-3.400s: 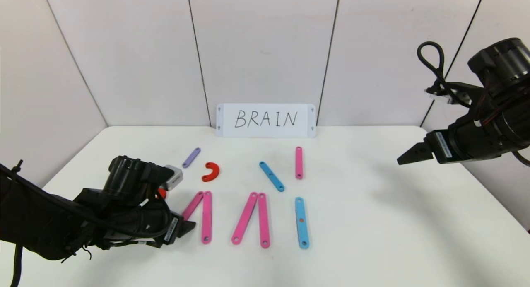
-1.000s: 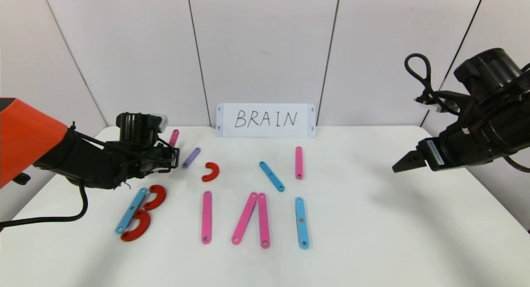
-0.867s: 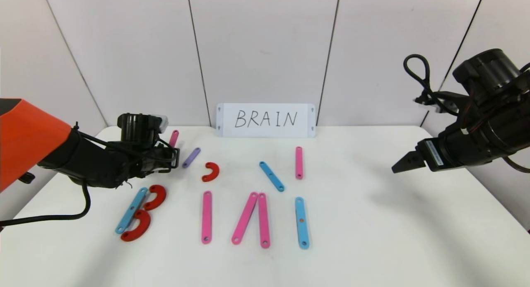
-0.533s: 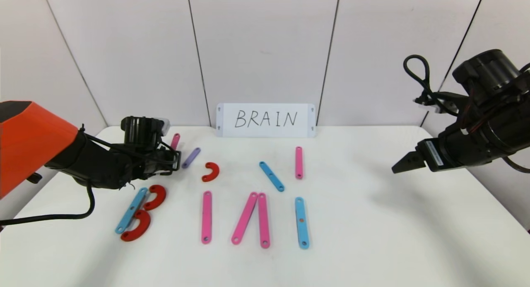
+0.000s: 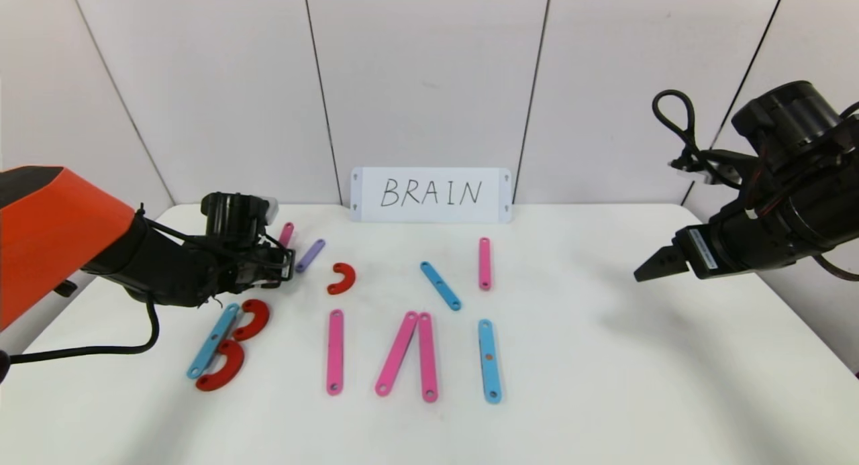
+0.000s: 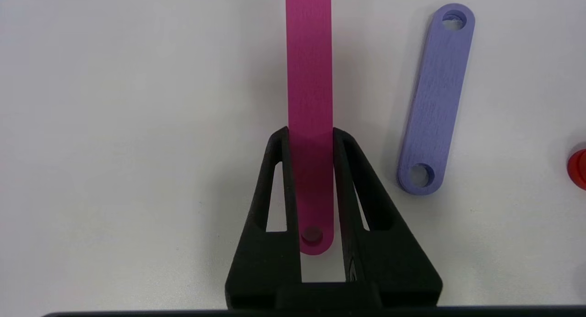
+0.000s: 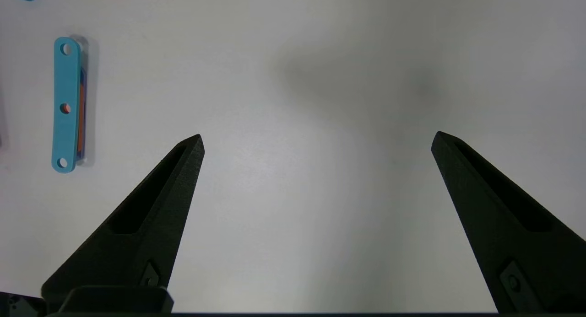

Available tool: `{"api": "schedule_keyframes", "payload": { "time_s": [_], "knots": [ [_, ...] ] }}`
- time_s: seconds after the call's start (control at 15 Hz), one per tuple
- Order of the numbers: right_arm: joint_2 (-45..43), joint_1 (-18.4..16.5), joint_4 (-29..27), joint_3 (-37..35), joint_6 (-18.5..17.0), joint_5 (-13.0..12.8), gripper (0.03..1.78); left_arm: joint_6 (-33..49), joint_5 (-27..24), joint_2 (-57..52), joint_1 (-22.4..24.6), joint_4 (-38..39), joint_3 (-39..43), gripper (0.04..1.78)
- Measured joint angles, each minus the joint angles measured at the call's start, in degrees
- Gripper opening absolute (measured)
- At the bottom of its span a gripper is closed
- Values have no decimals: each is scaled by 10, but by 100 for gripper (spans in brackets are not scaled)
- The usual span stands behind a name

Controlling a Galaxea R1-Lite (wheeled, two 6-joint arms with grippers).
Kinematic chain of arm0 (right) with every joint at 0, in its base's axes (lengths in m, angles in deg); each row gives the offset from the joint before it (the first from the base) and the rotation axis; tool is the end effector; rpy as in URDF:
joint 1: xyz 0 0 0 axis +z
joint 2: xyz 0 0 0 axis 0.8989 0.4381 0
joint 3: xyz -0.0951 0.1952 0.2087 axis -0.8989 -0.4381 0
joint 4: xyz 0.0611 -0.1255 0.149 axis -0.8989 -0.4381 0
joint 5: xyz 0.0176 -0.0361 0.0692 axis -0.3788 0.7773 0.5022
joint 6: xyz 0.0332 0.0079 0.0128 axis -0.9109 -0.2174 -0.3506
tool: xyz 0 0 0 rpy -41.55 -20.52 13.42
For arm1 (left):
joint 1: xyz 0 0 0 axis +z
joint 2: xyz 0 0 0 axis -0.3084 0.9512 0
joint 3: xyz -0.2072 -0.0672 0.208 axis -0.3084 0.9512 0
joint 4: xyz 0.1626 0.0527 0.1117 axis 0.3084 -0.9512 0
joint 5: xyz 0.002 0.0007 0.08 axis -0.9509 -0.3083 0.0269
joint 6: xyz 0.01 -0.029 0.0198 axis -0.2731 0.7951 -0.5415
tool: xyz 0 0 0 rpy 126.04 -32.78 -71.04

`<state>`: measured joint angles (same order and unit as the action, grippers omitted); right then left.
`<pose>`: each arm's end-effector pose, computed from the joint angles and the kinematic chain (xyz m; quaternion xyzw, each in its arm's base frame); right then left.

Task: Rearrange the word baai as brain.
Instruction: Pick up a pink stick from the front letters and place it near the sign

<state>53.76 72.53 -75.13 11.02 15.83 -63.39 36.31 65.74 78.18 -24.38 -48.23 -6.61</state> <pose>0.3017 0.0468 0.2145 -0.0232 0.4845 0.0846 0.8704 0.4162 -0.0413 0.0686 0.0483 0.2680 0.0141 0.9621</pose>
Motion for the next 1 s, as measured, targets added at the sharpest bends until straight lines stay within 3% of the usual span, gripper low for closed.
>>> {"api": "schedule_keyframes", "payload": {
  "time_s": [0.13, 0.27, 0.53, 0.67, 0.8, 1.0],
  "knots": [
    [0, 0, 0, 0, 0, 0, 174, 1, 0, 1, 0, -1, -1, 41],
    [0, 0, 0, -2, 1, 0, 174, 2, 0, 2, 0, 0, -2, 63],
    [-1, 1, 1, -4, 1, 0, 174, 3, 0, 3, -1, 5, -4, 133],
    [-1, 1, 1, -4, 1, -1, 174, 21, 3, 2, -1, 3, -11, 156],
    [-1, 0, 2, -4, 1, -1, 174, 44, 22, -6, -1, -4, -21, 170],
    [-3, 0, 3, -2, 0, 0, 174, 49, 34, -23, -5, -26, -25, 174]
  ]
}}
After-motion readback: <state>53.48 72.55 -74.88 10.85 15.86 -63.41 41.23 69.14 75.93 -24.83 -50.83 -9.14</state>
